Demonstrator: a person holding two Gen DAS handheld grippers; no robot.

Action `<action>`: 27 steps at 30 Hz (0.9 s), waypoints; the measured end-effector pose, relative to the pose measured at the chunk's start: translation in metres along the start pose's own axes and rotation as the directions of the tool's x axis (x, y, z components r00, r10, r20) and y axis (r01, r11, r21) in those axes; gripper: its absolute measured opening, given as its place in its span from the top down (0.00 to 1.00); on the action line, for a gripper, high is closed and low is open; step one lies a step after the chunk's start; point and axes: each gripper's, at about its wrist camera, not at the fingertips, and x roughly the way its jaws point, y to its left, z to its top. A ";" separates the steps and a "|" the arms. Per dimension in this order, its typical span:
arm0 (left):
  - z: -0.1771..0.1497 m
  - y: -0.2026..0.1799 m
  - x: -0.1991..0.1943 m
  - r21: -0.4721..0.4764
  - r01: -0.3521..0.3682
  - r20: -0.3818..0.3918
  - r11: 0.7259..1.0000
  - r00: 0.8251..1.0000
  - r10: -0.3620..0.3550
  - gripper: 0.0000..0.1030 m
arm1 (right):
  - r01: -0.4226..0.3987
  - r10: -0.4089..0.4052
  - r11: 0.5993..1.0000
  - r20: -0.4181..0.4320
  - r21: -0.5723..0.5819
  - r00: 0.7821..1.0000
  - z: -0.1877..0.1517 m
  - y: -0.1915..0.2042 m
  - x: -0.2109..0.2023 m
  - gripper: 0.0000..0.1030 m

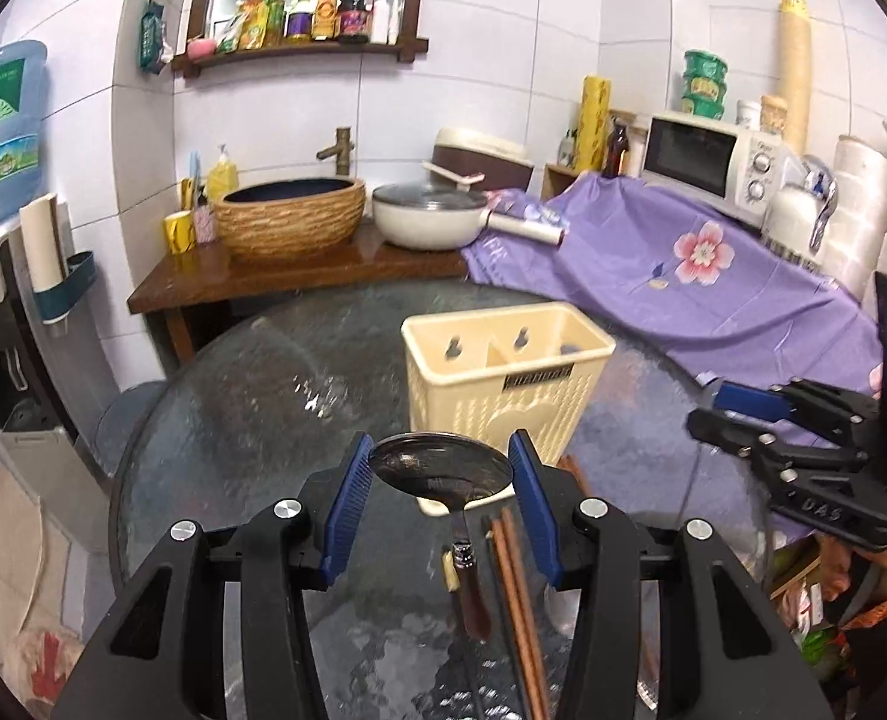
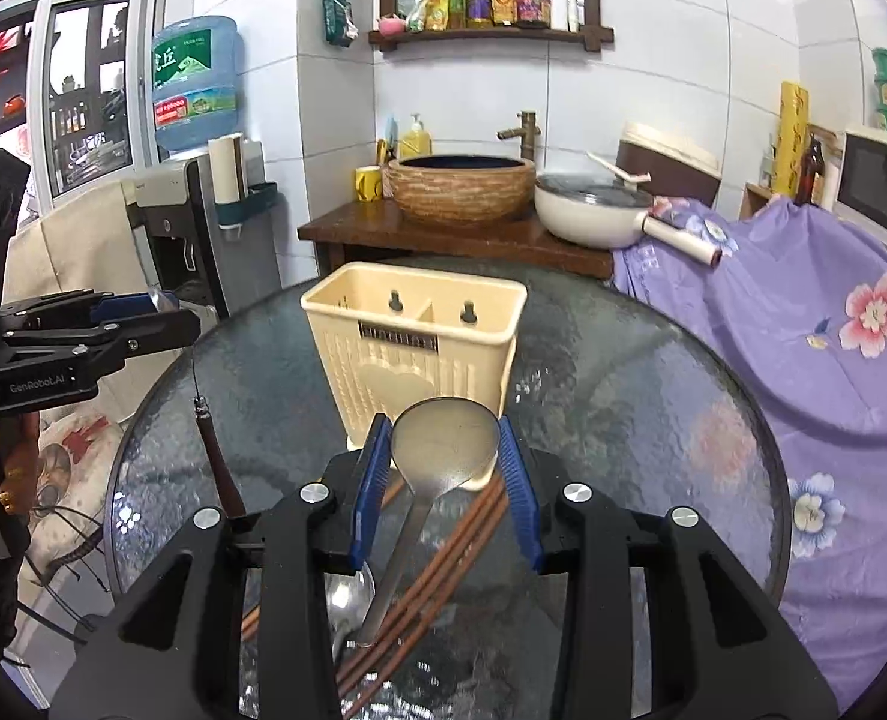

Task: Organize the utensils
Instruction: 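Lower both spoons into the beige holder and open both tools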

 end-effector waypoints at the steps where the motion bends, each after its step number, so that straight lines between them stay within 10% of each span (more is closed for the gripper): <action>1: 0.004 -0.001 -0.001 -0.001 0.008 0.004 1.000 1.000 -0.008 0.56 | 0.001 -0.001 1.000 0.010 -0.007 1.000 0.005 0.001 0.000 0.64; 7: 0.067 -0.002 -0.015 -0.031 0.083 0.089 0.996 0.993 -0.080 0.56 | 0.012 -0.009 1.000 0.108 -0.027 0.994 0.063 -0.004 -0.011 0.64; 15: 0.141 -0.008 0.002 -0.053 0.010 0.183 0.999 0.983 -0.001 0.56 | 0.128 -0.121 0.992 0.293 -0.005 0.948 0.146 -0.018 -0.011 0.64; 27: 0.098 -0.011 0.079 -0.042 -0.087 0.112 0.995 0.990 0.091 0.55 | 0.227 -0.211 0.973 0.226 -0.047 0.951 0.100 -0.019 0.074 0.64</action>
